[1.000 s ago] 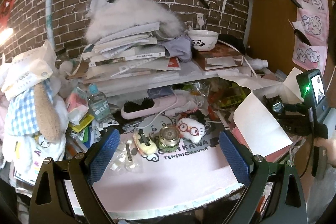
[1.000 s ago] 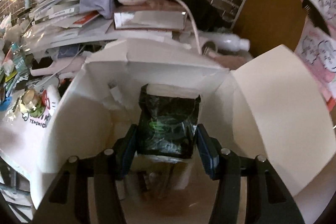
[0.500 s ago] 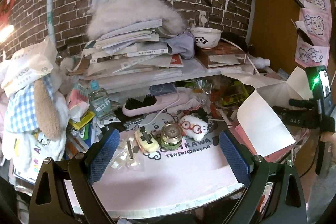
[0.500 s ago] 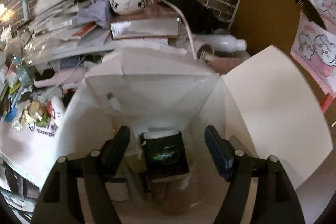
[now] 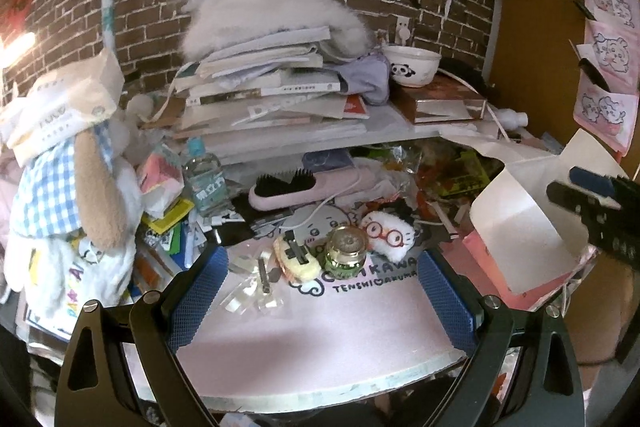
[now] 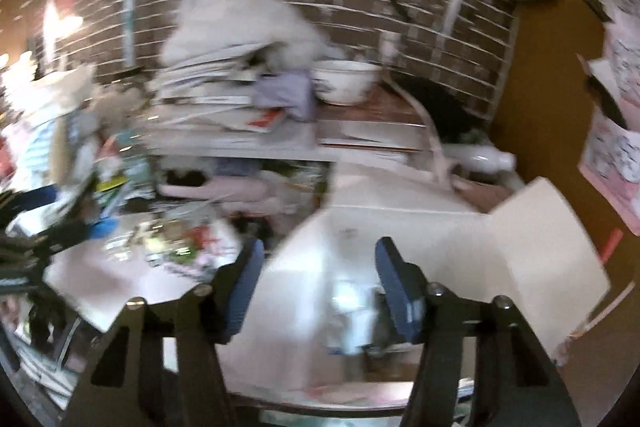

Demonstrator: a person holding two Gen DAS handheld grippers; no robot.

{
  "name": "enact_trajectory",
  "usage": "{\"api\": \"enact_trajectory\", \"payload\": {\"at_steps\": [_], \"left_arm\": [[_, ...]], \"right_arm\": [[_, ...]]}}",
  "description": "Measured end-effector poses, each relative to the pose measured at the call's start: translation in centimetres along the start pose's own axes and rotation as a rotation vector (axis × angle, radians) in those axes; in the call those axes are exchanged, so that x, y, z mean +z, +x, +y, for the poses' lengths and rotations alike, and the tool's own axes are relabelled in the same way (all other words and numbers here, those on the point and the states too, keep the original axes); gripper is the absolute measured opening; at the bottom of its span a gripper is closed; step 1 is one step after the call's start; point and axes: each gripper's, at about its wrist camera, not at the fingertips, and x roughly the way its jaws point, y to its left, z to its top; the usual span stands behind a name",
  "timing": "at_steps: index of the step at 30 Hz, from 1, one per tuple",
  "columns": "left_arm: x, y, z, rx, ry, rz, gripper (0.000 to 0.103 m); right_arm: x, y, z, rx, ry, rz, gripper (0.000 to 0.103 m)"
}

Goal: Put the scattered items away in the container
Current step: 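Withdraw the right gripper from the box back over the desk, then move the left gripper to the clear bag with metal hair clip and grasp it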

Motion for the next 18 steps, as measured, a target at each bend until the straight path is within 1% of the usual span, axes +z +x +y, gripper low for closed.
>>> {"api": "enact_trajectory", "payload": {"at_steps": [1, 2, 3, 5, 6, 9, 12, 16, 17, 18], "left_arm": [[-0.1, 0.1, 0.2, 0.004, -0.004, 0.005, 0.095], [-0.2, 0.3, 0.3, 0.008, -0.007, 0.011, 0.095], [-0.4, 0.5, 0.5, 0.011, -0.012, 0.018, 0.095], [-0.8, 0.9, 1.1, 0.016, -0.024, 0.031, 0.095], [-1.0, 1.1, 1.4, 0.016, -0.029, 0.037, 0.095], [-1.8, 1.7, 2.1, 0.018, -0.035, 0.057, 0.095], [-2.8, 2.6, 2.7, 0.034, -0.014, 0.082, 0.095], [-3.7, 4.0, 3.7, 0.033, -0.02, 0.109, 0.094], [-3.9, 4.3, 3.9, 0.036, -0.022, 0.112, 0.093], [-4.0, 4.7, 4.1, 0.039, -0.021, 0.116, 0.087]], "right_arm": [[-0.3, 0.2, 1.1, 0.03, -0.013, 0.001, 0.047], [-0.6, 0.4, 2.0, 0.059, -0.023, 0.003, 0.043], [-0.9, 0.6, 2.8, 0.084, -0.035, 0.006, 0.036], [-1.5, 1.3, 4.5, 0.122, -0.059, 0.009, 0.029], [-1.9, 1.4, 5.1, 0.136, -0.07, 0.008, 0.027], [-2.9, 2.6, 7.0, 0.173, -0.092, 0.037, 0.027], [-4.1, 4.0, 8.5, 0.215, -0.107, 0.087, 0.027], [-5.5, 5.8, 9.7, 0.24, -0.12, 0.136, 0.027], [-5.8, 6.1, 9.9, 0.239, -0.122, 0.145, 0.027], [-6.0, 6.5, 10.0, 0.232, -0.123, 0.151, 0.027]]}}
